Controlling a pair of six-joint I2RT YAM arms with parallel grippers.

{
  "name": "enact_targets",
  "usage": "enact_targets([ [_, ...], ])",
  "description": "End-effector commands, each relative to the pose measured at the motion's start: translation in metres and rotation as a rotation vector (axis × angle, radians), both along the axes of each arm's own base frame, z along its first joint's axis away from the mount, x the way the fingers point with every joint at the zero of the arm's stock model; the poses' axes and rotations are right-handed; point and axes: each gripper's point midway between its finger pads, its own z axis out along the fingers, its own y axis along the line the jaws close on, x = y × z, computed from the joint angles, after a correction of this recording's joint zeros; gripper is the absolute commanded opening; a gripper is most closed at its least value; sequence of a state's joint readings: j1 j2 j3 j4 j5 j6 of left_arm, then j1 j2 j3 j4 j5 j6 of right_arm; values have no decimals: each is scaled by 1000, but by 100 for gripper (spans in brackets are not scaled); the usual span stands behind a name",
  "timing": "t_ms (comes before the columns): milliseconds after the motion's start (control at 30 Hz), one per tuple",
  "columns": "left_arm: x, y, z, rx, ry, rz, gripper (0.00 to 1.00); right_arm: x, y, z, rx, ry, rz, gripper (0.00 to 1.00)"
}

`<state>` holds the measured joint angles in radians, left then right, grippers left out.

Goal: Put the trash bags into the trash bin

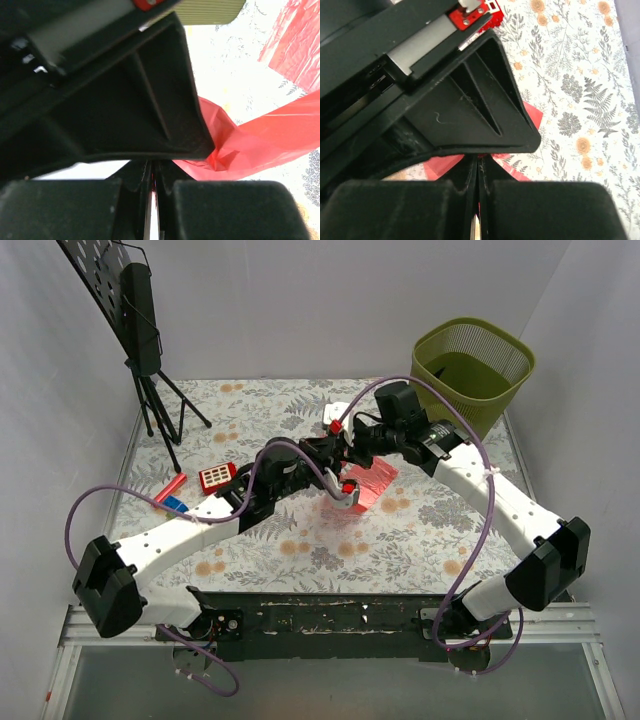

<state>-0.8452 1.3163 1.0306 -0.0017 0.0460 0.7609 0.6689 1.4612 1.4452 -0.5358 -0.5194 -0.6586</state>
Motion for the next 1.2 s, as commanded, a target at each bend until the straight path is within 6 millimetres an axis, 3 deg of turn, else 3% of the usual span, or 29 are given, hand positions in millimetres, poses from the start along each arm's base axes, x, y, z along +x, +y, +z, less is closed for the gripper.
enact_targets([
  [0, -32, -9, 4, -64, -11, -141, 0, -11, 23, 99, 253, -130, 78, 1],
  [100, -42, -6, 12, -74, -26, -160, 0, 31, 10, 89, 218, -177, -51, 1],
  [200, -42, -2, 30, -73, -50, -156, 0, 58, 0, 55, 127, -190, -153, 1],
  [367, -33, -6, 65, -122, -124, -133, 0, 29, 6, 15, 63, -116, -88, 1],
  [467, -17, -11, 68, -133, -151, -83, 0, 4, 10, 5, 50, -77, -15, 1],
  [633, 2, -15, 50, -132, -131, -37, 0, -32, 16, 17, 84, -34, 74, 1],
  [767, 3, -8, 19, -74, -61, -12, 0, -24, 10, 54, 187, -49, 0, 1],
  [800, 3, -4, 15, -69, -38, 5, 2, -19, 5, 64, 221, -51, -36, 1],
  [867, 3, 5, 19, -128, 33, 57, 37, -10, -5, 80, 278, -78, -99, 1],
  [900, 0, 9, 30, -187, 72, 72, 54, -10, -10, 87, 299, -93, -116, 1],
  [967, -8, 24, 65, -336, 152, 131, 71, -10, -16, 89, 320, -94, -135, 1],
  [1067, -29, 47, 100, -542, 263, 169, 81, -8, -23, 88, 337, -72, -167, 1],
  [1167, -51, 70, 114, -675, 385, 206, 84, -10, -24, 89, 353, -33, -165, 1],
])
